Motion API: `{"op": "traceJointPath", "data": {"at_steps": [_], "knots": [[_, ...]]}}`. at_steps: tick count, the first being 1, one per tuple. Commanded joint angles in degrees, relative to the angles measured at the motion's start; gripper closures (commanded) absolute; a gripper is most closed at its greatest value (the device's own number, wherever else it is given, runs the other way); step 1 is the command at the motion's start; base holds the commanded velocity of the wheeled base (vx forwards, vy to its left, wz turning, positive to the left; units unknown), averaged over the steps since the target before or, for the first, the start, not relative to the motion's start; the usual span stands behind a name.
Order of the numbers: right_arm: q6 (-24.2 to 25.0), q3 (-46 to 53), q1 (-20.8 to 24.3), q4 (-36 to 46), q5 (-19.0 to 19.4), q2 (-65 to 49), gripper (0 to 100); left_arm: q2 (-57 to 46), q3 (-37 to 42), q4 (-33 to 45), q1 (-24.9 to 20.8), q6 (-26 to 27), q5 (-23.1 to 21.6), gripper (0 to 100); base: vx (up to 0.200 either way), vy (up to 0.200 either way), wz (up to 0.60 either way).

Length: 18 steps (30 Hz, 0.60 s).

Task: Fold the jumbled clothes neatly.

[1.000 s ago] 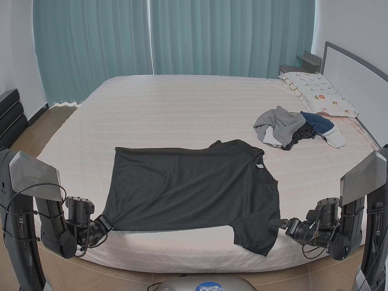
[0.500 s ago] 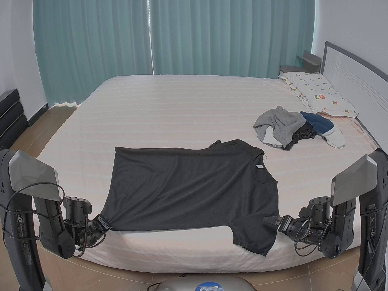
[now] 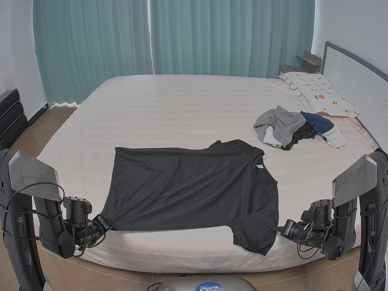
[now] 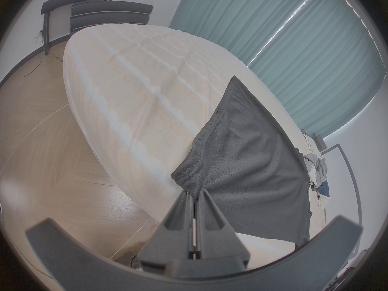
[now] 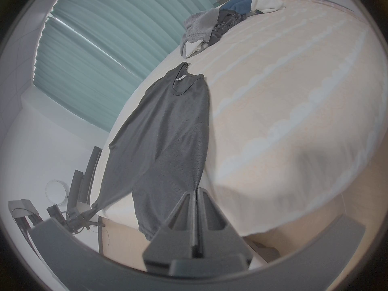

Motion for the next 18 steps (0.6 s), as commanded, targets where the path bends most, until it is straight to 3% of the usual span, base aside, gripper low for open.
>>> {"op": "traceJointPath", "data": {"at_steps": [1, 14, 18], "knots": [[-4.23, 5.77, -2.56, -0.64, 0.45, -3.19, 100, -0.56, 0.40, 0.02, 0.01, 0.24, 0.08, 100, 0.000, 0.000, 0.00], [-9.86, 11.13, -6.51, -0.64, 1.41, -5.38, 100, 0.05, 1.02, -0.07, 0.01, 1.48, 0.35, 100, 0.000, 0.000, 0.00], [-11.88, 11.13, -6.43, -0.64, 1.77, -4.42, 100, -0.56, 3.57, -0.15, -0.35, 5.52, 0.35, 100, 0.000, 0.000, 0.00]]}}
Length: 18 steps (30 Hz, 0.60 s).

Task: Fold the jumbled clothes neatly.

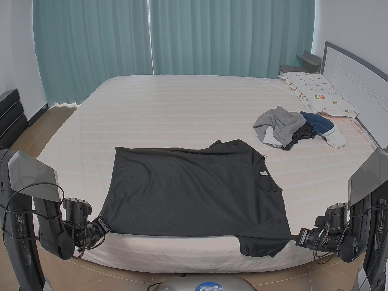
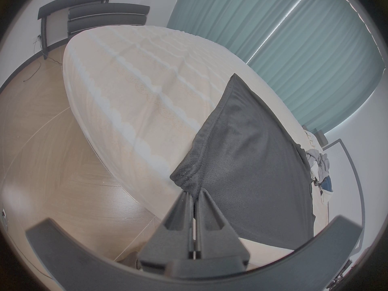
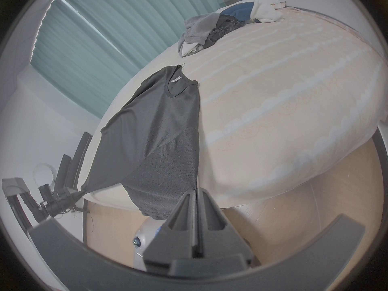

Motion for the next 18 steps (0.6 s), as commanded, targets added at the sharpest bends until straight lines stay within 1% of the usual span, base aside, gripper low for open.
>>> {"op": "traceJointPath", "data": {"at_steps": [1, 2, 3, 7, 10, 11, 15, 18], "knots": [[-0.71, 1.38, -0.25, -0.64, 0.21, -0.10, 100, -0.58, 2.46, -0.08, -0.31, 3.86, 0.26, 100, 0.000, 0.000, 0.00], [-0.71, 1.38, -0.25, -0.56, 0.21, -0.19, 100, -0.67, 2.63, -0.08, -0.22, 4.48, 0.43, 100, 0.000, 0.000, 0.00], [-0.71, 1.38, -0.52, -0.64, 0.21, -0.98, 100, -0.76, 3.25, -0.08, 0.04, 6.32, 0.70, 100, 0.000, 0.000, 0.00], [-1.06, 1.38, -0.96, -0.56, 0.29, -2.57, 100, -1.81, 3.95, -0.26, 1.19, 8.26, 0.96, 100, 0.000, 0.000, 0.00], [-1.94, 1.38, -0.61, 0.32, 0.21, -1.86, 100, -2.25, 5.53, 0.01, 1.27, 11.07, 1.22, 100, 0.000, 0.000, 0.00], [-2.91, 1.38, -0.52, 1.38, 0.21, -1.60, 100, -2.07, 6.15, -0.26, 1.27, 12.12, 1.40, 100, 0.000, 0.000, 0.00], [-5.46, 1.38, -0.43, 5.42, 0.12, -3.09, 100, -1.90, 6.32, -0.26, 1.36, 13.18, 2.89, 100, 0.000, 0.000, 0.00], [-7.57, 1.38, -0.43, 10.43, 0.12, -5.64, 100, -1.81, 7.55, 0.10, 1.27, 15.38, 4.03, 100, 0.000, 0.000, 0.00]]}}
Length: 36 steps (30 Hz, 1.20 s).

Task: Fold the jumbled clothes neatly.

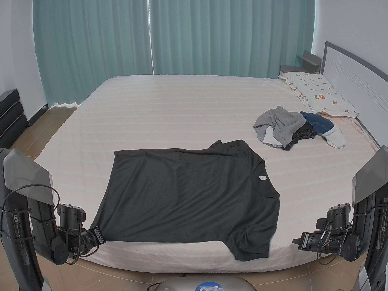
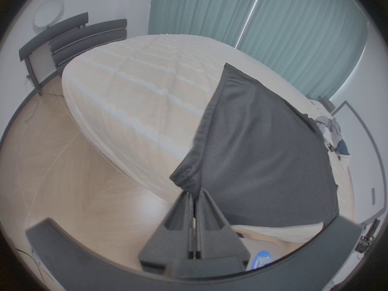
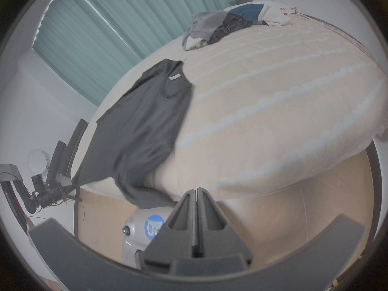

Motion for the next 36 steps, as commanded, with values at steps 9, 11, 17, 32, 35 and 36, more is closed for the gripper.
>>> {"op": "traceJointPath", "data": {"at_steps": [9, 11, 17, 32, 35, 36], "knots": [[-4.93, 0.99, -0.03, 4.82, 0.37, -3.57, 100, 1.56, 3.31, -0.37, -0.14, 6.27, 0.87, 100, 0.000, 0.000, 0.00], [-4.14, 0.99, 0.14, 2.36, 0.98, -1.20, 100, 2.18, 3.22, -1.25, -0.23, 6.18, 0.78, 100, 0.000, 0.000, 0.00], [2.27, 0.20, 2.34, -8.54, 1.95, 4.69, 100, 4.81, 2.52, -6.44, -0.14, 2.84, 0.69, 100, 0.000, 0.000, 0.00], [5.26, -16.68, 4.71, -4.32, 1.60, 8.38, 0, 6.31, 2.96, -8.11, -0.76, -0.67, -2.12, 100, 0.000, 0.000, 0.00], [6.49, -19.58, 5.42, -2.30, 1.34, 8.47, 0, 6.22, 2.78, -8.11, -0.85, -1.90, -2.74, 100, 0.000, 0.000, 0.00], [6.76, -20.46, 5.59, -1.86, 1.25, 8.55, 0, 6.22, 2.69, -8.11, -1.11, -2.34, -2.82, 100, 0.000, 0.000, 0.00]]}}
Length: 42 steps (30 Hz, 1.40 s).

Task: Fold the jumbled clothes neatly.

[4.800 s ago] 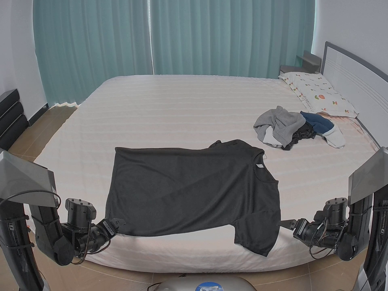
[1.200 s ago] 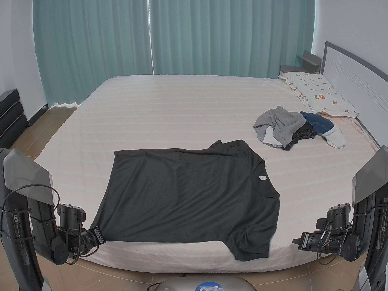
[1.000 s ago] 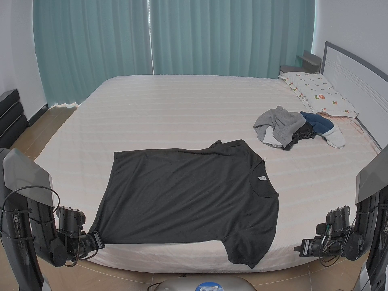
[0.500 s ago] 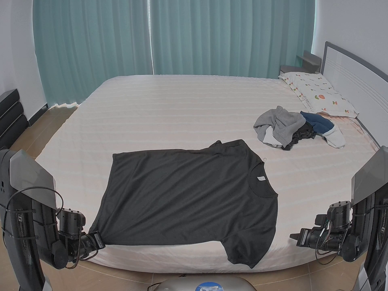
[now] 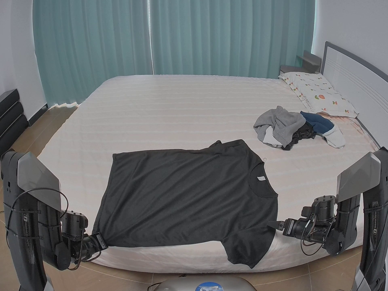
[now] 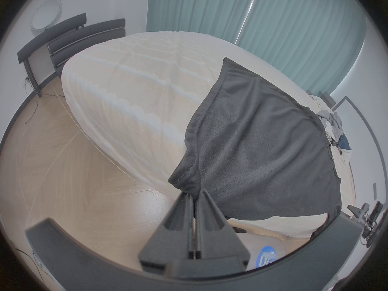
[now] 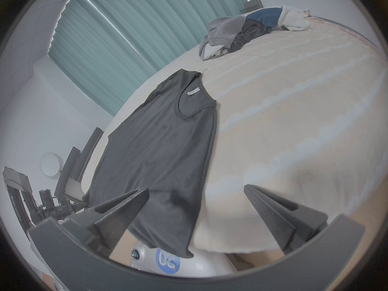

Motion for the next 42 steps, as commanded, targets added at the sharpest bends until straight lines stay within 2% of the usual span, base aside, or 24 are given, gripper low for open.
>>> {"op": "traceJointPath", "data": {"at_steps": [1, 4, 5, 10, 14, 20, 28, 29, 36, 42], "knots": [[1.15, -4.94, 1.22, 2.41, -0.20, 1.24, 0, 0.41, -0.22, -0.01, -0.52, -1.50, -0.56, 100, 0.000, 0.000, 0.00], [1.15, -6.96, 1.30, 6.01, -0.47, 0.98, 0, 0.41, -0.31, -0.01, -0.96, -1.94, -0.56, 100, 0.000, 0.000, 0.00], [1.15, -6.96, 1.30, 6.01, -0.47, 0.98, 100, 0.41, -0.31, -0.01, -0.96, -1.94, -0.56, 100, 0.000, 0.000, 0.00], [1.24, -13.11, 0.25, 10.67, -1.43, 0.98, 100, 0.32, -0.49, -0.01, -0.96, -3.26, -1.35, 100, 0.000, 0.000, 0.00], [1.24, -17.59, -0.19, 11.02, -3.01, 2.12, 100, 0.23, -1.63, -0.01, -0.96, -4.49, -1.35, 100, 0.000, 0.000, 0.00], [1.24, -23.04, 0.16, 11.02, -3.10, 3.96, 100, -0.12, -2.51, -0.01, -1.05, -7.48, -1.35, 100, 0.000, 0.000, 0.00], [1.24, -26.47, 0.60, 11.02, -3.01, 6.16, 100, -0.12, -2.68, -0.10, -1.05, -7.74, -1.35, 100, 0.000, 0.000, 0.00], [1.33, -26.03, 0.60, 10.75, -2.93, 6.07, 0, -0.12, -2.68, -0.01, -1.05, -7.74, -1.35, 100, 0.000, 0.000, 0.00], [1.94, -19.70, -2.39, 9.70, -1.87, 0.98, 0, -0.12, -2.59, -0.01, -1.05, -7.65, -1.35, 100, 0.000, 0.000, 0.00], [4.23, -10.30, -2.21, 9.00, -1.43, -3.24, 0, -0.12, -2.59, -0.01, -1.13, -7.56, -1.43, 100, 0.000, 0.000, 0.00]]}}
